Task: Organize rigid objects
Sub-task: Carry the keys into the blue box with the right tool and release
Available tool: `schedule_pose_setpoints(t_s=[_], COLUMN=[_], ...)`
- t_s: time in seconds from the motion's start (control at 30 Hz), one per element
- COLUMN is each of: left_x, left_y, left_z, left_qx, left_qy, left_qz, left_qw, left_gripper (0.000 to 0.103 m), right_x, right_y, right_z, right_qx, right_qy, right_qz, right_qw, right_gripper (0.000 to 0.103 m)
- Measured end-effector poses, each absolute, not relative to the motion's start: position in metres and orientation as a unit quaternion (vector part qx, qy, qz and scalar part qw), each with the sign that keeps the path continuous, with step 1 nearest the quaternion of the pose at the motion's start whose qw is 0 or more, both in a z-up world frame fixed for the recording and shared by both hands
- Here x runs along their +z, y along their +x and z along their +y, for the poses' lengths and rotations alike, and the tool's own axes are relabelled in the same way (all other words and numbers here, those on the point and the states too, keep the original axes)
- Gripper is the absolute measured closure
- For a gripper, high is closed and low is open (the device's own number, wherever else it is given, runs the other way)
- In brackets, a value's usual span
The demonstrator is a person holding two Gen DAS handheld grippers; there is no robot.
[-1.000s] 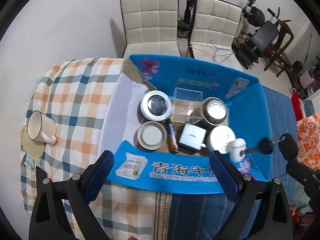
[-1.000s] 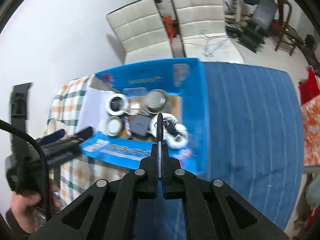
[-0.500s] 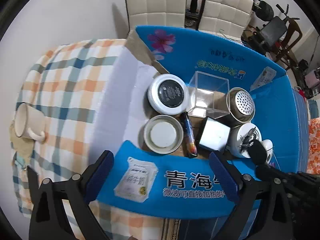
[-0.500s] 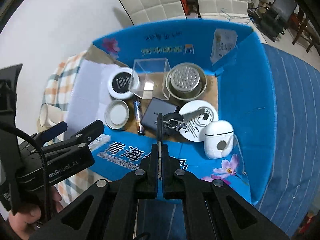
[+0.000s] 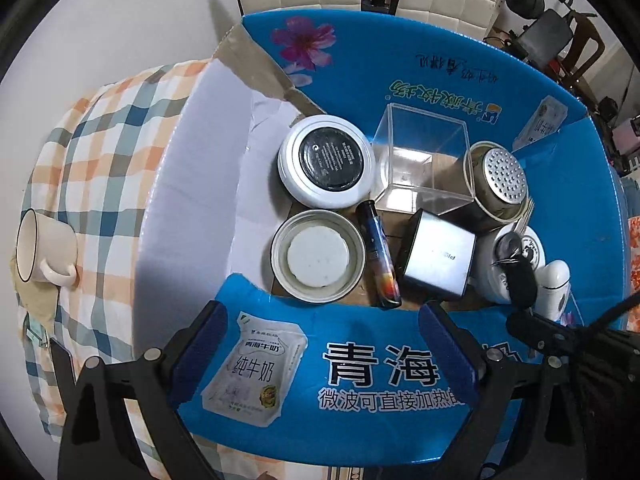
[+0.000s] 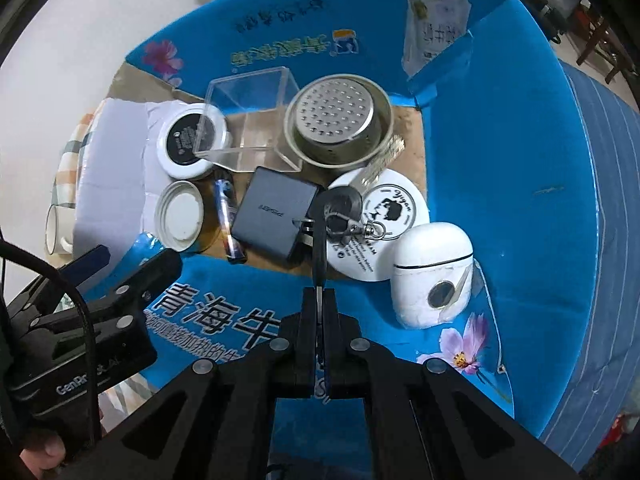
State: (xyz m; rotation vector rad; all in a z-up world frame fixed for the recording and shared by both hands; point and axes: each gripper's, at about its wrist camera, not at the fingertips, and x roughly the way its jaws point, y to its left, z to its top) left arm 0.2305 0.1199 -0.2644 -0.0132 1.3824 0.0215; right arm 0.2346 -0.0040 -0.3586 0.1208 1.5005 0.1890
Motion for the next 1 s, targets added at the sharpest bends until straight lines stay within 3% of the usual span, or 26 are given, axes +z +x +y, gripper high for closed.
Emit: schedule_pose_setpoints(t_s=[0.5, 0.67, 0.77, 0.87, 0.93, 1.0], left_x=[-0.256, -0.240, -0.227, -0.215, -0.206, -0.195], left_y=[0.237, 0.235, 0.233, 0.230, 0.228, 0.224], left_z=[0.116, 0.117, 0.119, 0.120, 0.121, 0.121], left_qx=[0.003, 0.002, 0.003, 0.002, 0.002, 0.000], left_qy=[-0.004, -0.009, -0.013, -0.015, -0.016, -0.018], left_qz=[0.630, 0.622, 0.615, 0.608, 0.605, 0.597], left_qw=[0.777, 0.783, 0.789, 0.793, 0.796, 0.802], left_gripper=[0.005, 0.005, 0.005, 0.005, 0.005, 0.005], right_x=[-0.375, -0.363, -0.355, -0.346, -0.339, -0.321], right_y=[0.239, 0.236, 0.234, 0.227, 0.225, 0.222], right_z=[-0.014, -0.007, -0.002, 0.006, 0.007, 0.001], right_qx=[0.033, 0.030, 0.034, 0.035, 0.033, 0.034], right_qy=[0.002, -0.002, -0.002, -0.002, -0.004, -0.003], right_qz=[0.688, 0.683, 0.677, 0.672, 0.667, 0.659], right_qw=[0.725, 0.730, 0.735, 0.740, 0.744, 0.751], right_gripper=[0.100, 0.092, 0.078, 0.056, 0.015, 0.007])
